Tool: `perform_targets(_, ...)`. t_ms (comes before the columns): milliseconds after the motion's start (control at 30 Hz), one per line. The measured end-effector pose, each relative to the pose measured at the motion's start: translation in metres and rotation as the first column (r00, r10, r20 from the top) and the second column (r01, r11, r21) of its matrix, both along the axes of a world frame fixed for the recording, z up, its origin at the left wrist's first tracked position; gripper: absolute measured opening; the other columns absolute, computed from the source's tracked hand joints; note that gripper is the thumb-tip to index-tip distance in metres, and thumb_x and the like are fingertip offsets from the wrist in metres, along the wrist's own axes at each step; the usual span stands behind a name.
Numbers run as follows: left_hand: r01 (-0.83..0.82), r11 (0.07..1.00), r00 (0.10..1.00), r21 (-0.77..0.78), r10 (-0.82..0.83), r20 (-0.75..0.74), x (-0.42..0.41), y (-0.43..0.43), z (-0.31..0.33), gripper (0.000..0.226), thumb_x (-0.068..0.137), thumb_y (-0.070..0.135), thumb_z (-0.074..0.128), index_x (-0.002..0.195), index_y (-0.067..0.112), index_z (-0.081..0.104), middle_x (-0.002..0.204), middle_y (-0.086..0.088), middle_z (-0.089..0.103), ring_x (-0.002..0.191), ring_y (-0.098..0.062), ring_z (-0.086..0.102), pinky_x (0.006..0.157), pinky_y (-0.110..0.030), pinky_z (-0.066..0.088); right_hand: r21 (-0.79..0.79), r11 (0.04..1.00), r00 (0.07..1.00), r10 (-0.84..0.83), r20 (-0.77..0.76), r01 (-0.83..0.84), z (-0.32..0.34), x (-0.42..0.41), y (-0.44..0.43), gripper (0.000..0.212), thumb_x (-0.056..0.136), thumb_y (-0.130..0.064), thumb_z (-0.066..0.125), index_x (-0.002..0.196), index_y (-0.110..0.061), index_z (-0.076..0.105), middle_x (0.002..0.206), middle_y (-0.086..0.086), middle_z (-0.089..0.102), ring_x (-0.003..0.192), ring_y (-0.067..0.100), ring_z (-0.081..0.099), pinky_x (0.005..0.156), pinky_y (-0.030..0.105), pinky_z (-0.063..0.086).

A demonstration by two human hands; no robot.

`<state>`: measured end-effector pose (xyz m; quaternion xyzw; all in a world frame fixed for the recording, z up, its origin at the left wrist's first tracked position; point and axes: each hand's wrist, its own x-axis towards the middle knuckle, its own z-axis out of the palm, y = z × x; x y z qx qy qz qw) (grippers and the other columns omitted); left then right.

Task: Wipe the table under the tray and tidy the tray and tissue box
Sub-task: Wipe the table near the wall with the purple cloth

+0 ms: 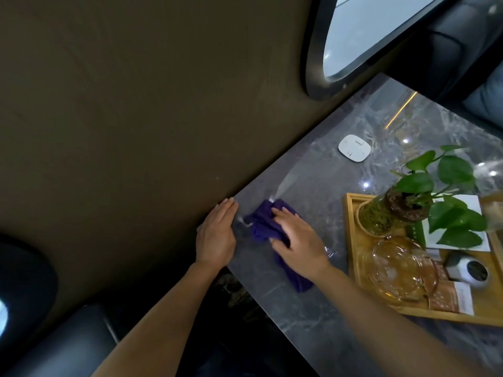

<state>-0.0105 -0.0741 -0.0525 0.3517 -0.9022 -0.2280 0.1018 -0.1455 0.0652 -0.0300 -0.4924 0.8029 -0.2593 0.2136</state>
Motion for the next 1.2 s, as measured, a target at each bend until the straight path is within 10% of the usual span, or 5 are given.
perform_targets(467,-0.013,0.97,0.999,0.243,0.02,-0.026,0.002,-0.009,0.008,0.047,0.092,0.001,0.034,0.137,0.013,0.04,0.148,-0.003,0.037,0.138,-0.015,0.028,0.116,-0.033,0.021,-0.152,0.974,0.986,0.162,-0.043,-0.166,-0.005,0.077,0.017,0.044,0.061,-0.003,0.064,0.104,-0.008,0.064,0.124,0.004,0.062,0.123,0.019,0.05,0.107,0.033,0.034)
perform_targets(667,-0.018,0.963,0.999,0.269,0.025,-0.022,0.0,-0.009,0.009,0.044,0.095,0.007,0.03,0.137,0.014,0.039,0.15,-0.003,0.035,0.138,-0.016,0.028,0.117,-0.038,0.023,-0.076,0.961,0.914,0.275,0.298,-0.264,0.003,0.092,0.021,0.044,0.069,-0.002,0.058,0.112,-0.01,0.061,0.133,0.001,0.054,0.128,0.006,0.04,0.109,0.012,0.019)
perform_targets(867,0.0,0.931,1.0,0.364,0.004,-0.01,0.002,-0.015,0.012,0.045,0.095,0.005,0.03,0.139,0.015,0.037,0.152,-0.001,0.03,0.139,-0.014,0.025,0.116,-0.032,0.019,0.008,0.971,0.72,0.173,0.673,-0.241,0.026,0.071,0.012,0.051,0.064,-0.001,0.06,0.112,-0.022,0.061,0.124,-0.007,0.059,0.111,0.001,0.054,0.099,0.015,0.039)
perform_targets(1200,-0.017,0.952,0.999,0.307,0.025,-0.022,0.002,-0.014,0.008,0.044,0.095,0.005,0.032,0.137,0.016,0.04,0.15,0.001,0.034,0.138,-0.013,0.028,0.116,-0.033,0.023,0.115,0.991,0.983,-0.089,0.16,0.071,0.055,-0.076,-0.03,0.059,0.07,-0.005,0.063,0.126,-0.02,0.049,0.129,0.006,0.056,0.117,0.023,0.051,0.094,0.023,0.035)
